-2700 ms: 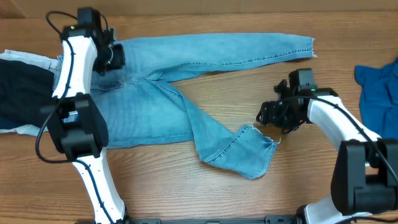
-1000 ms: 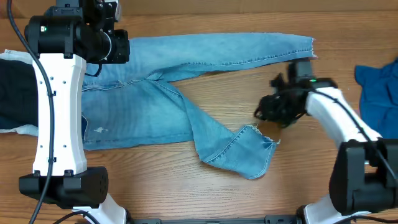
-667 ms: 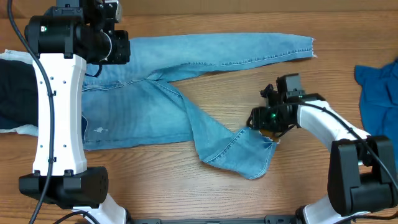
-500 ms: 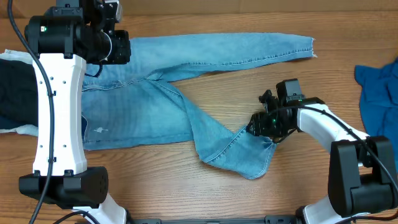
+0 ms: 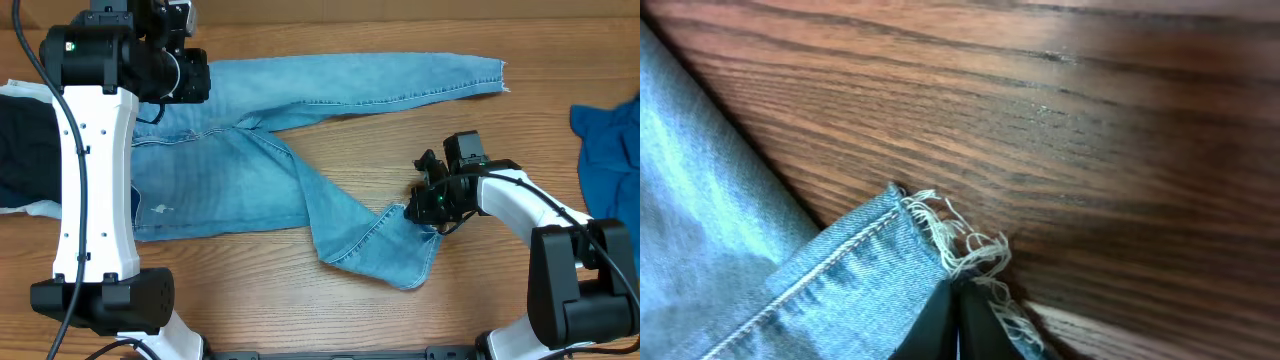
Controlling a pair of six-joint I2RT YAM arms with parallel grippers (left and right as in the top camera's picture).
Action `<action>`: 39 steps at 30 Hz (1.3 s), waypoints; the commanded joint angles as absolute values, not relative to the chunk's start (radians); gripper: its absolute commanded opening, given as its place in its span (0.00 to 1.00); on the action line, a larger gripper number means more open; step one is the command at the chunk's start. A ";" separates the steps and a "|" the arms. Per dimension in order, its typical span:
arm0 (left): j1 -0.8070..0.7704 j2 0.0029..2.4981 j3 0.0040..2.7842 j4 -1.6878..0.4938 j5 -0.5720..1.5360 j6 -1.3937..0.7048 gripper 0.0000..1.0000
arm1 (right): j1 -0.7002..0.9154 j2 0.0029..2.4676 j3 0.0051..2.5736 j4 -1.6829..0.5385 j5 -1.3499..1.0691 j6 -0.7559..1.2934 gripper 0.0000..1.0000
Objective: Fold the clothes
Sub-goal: 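Grasp the folded-over leg hem with the right gripper, then pull the leg hem right with the right gripper to unfold it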
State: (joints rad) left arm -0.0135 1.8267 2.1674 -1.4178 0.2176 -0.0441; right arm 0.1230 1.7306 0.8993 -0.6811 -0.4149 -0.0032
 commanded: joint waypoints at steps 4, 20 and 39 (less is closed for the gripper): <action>-0.014 1.797 2.183 -1.416 0.236 -0.025 0.23 | 0.110 1.687 0.946 -0.683 -0.405 0.048 0.04; -0.014 1.797 2.183 -1.427 0.237 -0.025 0.22 | 0.095 1.647 0.967 -0.823 -0.163 0.205 0.61; -0.014 1.797 2.183 -1.428 0.237 -0.022 0.22 | 0.000 1.646 0.851 -1.029 -0.360 0.417 0.59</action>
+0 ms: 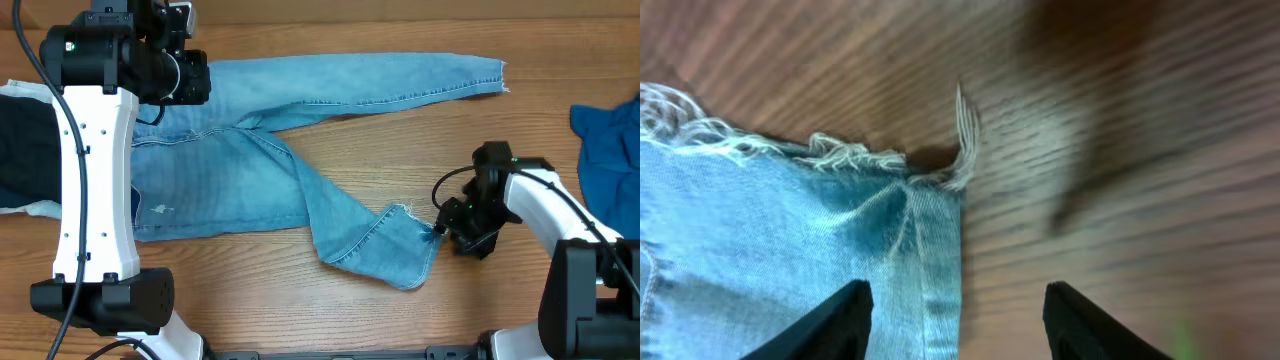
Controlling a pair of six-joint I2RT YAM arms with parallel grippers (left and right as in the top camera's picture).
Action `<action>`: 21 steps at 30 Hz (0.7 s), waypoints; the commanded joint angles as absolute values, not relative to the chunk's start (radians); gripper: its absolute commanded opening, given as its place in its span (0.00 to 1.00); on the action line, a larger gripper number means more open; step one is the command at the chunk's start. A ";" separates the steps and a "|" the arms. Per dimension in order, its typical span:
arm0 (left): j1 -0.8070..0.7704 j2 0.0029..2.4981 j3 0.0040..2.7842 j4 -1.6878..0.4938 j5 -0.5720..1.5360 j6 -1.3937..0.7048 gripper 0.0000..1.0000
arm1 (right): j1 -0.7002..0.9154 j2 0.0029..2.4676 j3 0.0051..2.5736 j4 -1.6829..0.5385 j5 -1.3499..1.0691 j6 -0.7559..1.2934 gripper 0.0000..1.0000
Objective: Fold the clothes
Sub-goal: 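Pull the leg hem right with the right gripper to unfold it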
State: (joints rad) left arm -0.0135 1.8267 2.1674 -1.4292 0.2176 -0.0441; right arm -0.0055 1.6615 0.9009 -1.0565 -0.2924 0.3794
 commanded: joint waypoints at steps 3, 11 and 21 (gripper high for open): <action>-0.014 1.797 2.183 -1.424 0.237 -0.022 0.22 | 0.000 1.646 0.817 -1.003 -0.393 0.419 0.59; -0.014 1.797 2.183 -1.417 0.237 -0.022 0.23 | 0.000 1.646 0.804 -0.946 -0.529 0.421 0.14; -0.014 1.797 2.183 -1.410 0.237 -0.022 0.27 | -0.119 1.630 0.810 -0.809 -0.439 0.439 0.04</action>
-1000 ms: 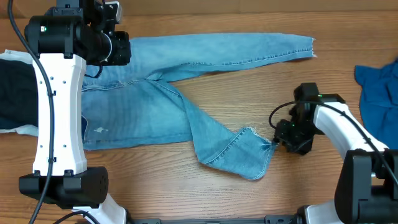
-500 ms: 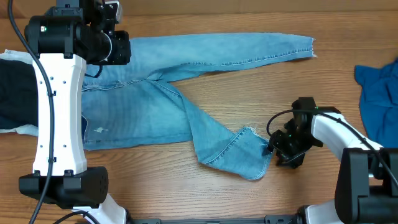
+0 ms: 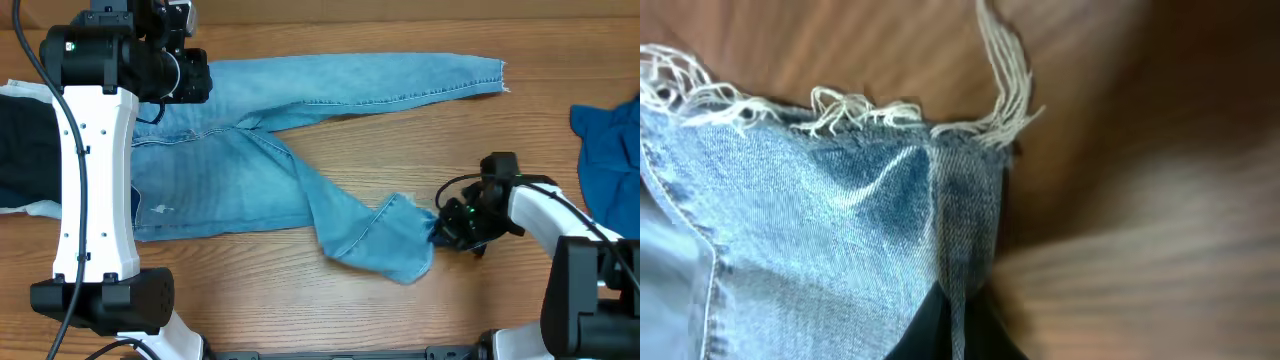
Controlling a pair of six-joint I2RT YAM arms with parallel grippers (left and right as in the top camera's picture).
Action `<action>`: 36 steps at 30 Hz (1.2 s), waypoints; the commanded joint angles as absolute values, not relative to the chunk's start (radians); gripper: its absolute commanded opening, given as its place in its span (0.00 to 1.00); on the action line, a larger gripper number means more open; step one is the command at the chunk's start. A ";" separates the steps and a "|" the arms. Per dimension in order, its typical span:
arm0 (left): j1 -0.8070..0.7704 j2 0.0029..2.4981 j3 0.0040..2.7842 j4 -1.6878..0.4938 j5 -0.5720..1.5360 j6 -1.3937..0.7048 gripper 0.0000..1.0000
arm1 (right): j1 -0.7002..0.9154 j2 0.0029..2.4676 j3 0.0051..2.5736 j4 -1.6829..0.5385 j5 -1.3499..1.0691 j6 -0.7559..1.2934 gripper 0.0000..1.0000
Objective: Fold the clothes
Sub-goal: 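Pull the leg hem right with the right gripper to unfold it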
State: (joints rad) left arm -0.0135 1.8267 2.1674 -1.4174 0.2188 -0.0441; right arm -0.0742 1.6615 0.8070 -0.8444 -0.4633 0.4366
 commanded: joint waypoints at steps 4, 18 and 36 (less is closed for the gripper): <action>-0.014 1.797 2.183 -1.406 0.237 -0.022 0.27 | -0.165 1.623 0.817 -0.711 -0.447 0.439 0.04; -0.014 1.797 2.183 -1.400 0.237 -0.025 0.28 | -0.312 1.623 0.818 -0.275 -0.318 0.570 0.04; -0.014 1.797 2.183 -1.441 0.238 -0.025 0.31 | -0.435 1.623 0.818 -0.106 -0.156 0.494 0.04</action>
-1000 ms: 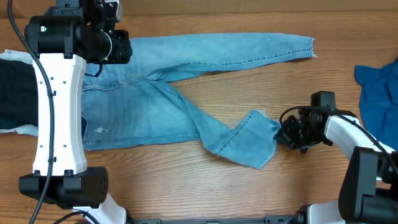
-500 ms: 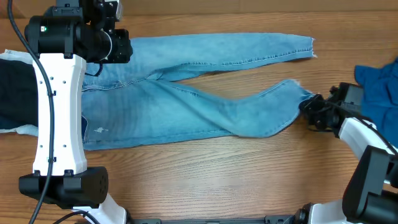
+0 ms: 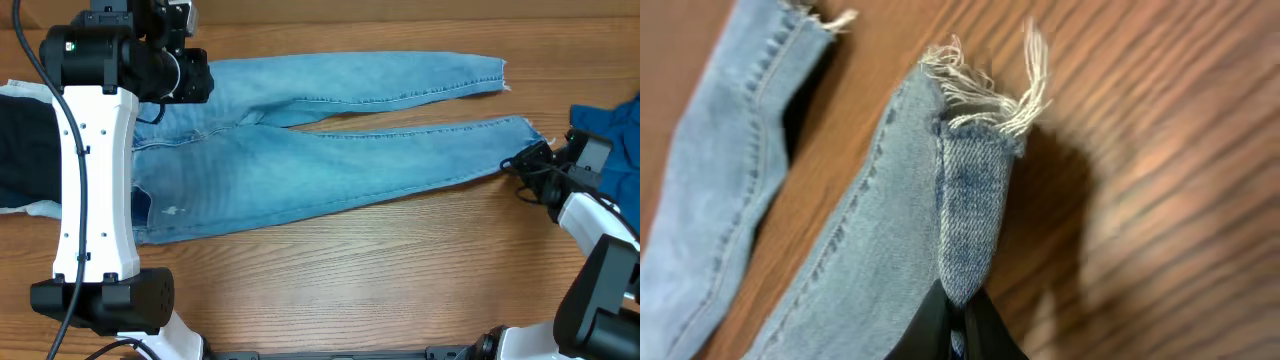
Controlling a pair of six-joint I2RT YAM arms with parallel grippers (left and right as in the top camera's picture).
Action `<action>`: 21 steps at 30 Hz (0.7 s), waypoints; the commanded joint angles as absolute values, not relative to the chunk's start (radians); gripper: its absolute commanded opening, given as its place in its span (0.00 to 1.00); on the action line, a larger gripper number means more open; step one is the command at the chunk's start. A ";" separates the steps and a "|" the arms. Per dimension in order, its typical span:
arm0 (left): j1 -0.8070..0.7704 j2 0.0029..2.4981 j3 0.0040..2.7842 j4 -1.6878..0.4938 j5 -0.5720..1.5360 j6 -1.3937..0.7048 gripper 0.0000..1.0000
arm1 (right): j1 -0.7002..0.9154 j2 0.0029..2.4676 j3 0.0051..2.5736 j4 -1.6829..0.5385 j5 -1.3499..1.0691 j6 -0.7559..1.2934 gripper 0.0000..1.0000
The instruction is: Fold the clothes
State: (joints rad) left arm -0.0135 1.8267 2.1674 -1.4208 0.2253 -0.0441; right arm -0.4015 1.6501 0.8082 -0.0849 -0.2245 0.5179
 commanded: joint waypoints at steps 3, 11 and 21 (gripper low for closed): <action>-0.014 1.797 2.183 -1.481 0.236 -0.018 0.31 | -0.474 1.623 0.818 -0.154 -0.076 0.494 0.04; -0.014 1.797 2.183 -1.517 0.236 0.005 0.34 | -0.577 1.623 0.818 -0.200 0.012 0.527 0.04; -0.014 1.802 2.180 -1.464 0.159 0.008 0.35 | -0.517 1.492 0.984 -0.361 -0.187 0.479 0.49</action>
